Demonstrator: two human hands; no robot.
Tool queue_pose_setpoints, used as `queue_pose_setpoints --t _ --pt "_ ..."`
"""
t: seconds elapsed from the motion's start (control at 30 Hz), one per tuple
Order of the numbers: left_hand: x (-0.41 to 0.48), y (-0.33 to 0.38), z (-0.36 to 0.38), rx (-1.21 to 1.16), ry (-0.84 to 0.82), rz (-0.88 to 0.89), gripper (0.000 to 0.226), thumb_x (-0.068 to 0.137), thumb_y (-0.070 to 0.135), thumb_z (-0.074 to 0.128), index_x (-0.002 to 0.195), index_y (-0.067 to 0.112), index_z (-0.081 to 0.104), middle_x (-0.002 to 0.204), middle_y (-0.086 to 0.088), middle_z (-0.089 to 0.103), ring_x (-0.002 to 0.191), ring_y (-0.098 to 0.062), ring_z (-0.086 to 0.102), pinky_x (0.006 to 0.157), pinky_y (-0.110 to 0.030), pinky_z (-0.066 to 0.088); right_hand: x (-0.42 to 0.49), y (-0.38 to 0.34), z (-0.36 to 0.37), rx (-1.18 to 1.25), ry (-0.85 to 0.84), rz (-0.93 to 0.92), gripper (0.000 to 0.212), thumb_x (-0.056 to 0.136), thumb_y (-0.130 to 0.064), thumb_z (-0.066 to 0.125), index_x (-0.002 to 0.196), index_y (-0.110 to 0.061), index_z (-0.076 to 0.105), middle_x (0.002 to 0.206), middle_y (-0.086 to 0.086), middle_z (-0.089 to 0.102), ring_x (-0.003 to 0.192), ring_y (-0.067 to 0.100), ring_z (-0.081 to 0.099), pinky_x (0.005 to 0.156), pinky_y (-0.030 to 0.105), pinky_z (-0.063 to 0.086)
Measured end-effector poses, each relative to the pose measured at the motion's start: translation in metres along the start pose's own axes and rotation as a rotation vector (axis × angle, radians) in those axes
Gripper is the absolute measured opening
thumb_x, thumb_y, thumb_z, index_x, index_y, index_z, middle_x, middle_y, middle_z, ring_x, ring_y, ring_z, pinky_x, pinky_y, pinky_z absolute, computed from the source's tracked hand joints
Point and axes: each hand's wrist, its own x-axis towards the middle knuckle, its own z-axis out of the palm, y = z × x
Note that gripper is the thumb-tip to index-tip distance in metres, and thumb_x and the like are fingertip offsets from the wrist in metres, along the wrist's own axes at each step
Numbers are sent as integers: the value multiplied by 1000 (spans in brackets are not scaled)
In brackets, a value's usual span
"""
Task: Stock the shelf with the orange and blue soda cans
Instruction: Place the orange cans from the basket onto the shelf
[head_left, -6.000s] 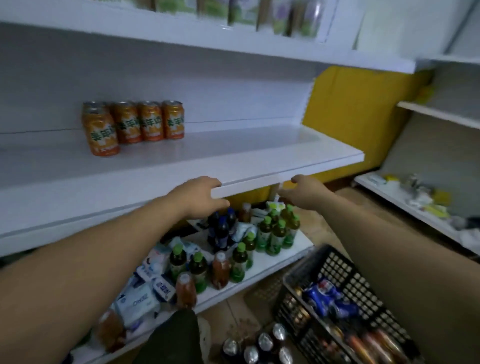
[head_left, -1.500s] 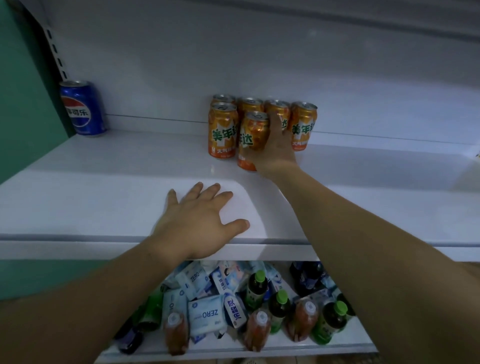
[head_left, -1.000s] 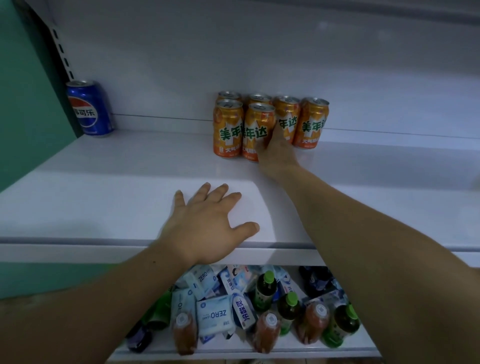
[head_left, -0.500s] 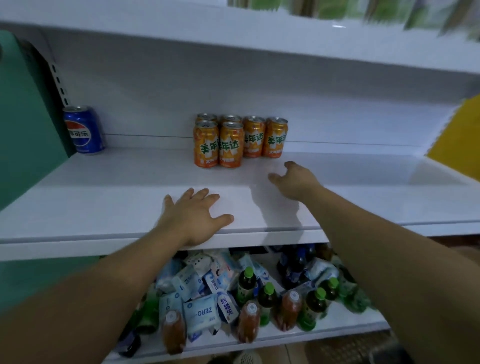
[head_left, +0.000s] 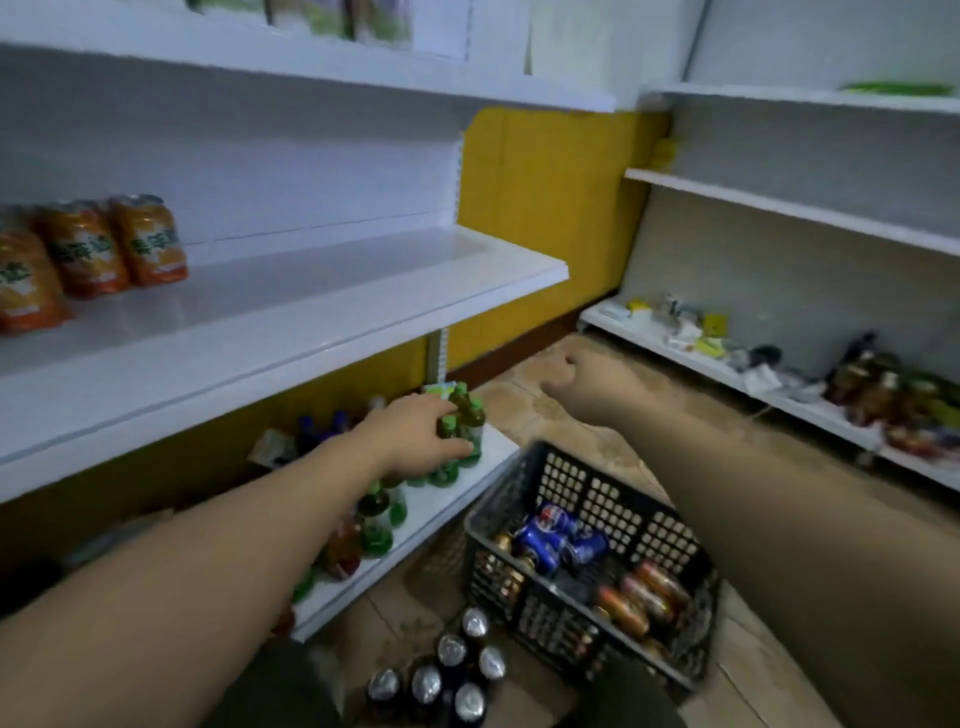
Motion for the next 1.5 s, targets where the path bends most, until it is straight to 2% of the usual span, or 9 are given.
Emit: queue_pose_setpoints --t 0.2,0.37,0.47,0.53,0.97,1.13,1.27,1.37,1.5 --pt "51 101 128 65 -301 230 76 87 58 55 149 22 31 157 -2 26 143 -21 26 114 -37 29 -31 149 26 4 -63 313 66 95 -49 52 148 -14 34 147 9 44 129 28 47 99 33 40" --pt "100 130 223 56 -511 250 80 82 62 58 148 24 33 150 -2 38 132 -23 42 106 -40 39 -19 246 82 37 -216 500 50 94 -48 52 132 -15 46 108 3 63 90 18 60 75 33 53" --pt "135 133 270 44 -599 237 76 85 56 59 148 23 34 154 -1 34 137 -22 37 110 -39 36 -2 290 130 106 -311 571 62 96 -46 51 145 -12 36 130 12 56 111 27 57 91 37 50" --pt "162 130 299 27 -658 222 69 85 53 60 144 24 40 150 -2 39 132 -22 42 107 -39 39 9 315 163 125 -345 600 62 95 -48 51 145 -14 36 128 12 57 108 27 58 83 33 49" --pt "288 56 475 -15 -932 19 83 82 46 68 150 22 29 154 -3 33 134 -23 41 107 -36 40 99 395 393 432 -642 760 32 96 -37 54 99 -6 58 85 10 55 74 20 51 63 29 41" --pt "310 36 517 -30 -1067 -30 90 78 49 71 151 22 26 154 -2 34 133 -23 42 108 -40 39 123 391 452 419 -777 776 36 102 -38 44 114 -7 56 100 14 58 91 25 56 73 31 42" --pt "311 32 524 -103 -1100 -79 95 76 47 74 152 20 23 153 -2 37 134 -22 43 110 -40 38 128 396 470 448 -711 857 41 106 -29 27 146 -26 36 134 14 49 114 32 54 62 26 39" --pt "307 35 506 -190 -1033 -92 82 78 41 74 145 17 34 143 -1 48 123 -20 51 104 -35 43 122 380 446 636 -525 933 38 83 -32 73 110 -9 60 97 9 65 84 24 64 70 33 55" --pt "297 43 453 -385 -886 -115 64 78 38 75 133 28 44 120 9 58 105 -12 57 93 -29 46 123 349 386 805 -285 828 58 72 -34 80 117 -19 49 96 -5 60 83 11 59 63 25 48"
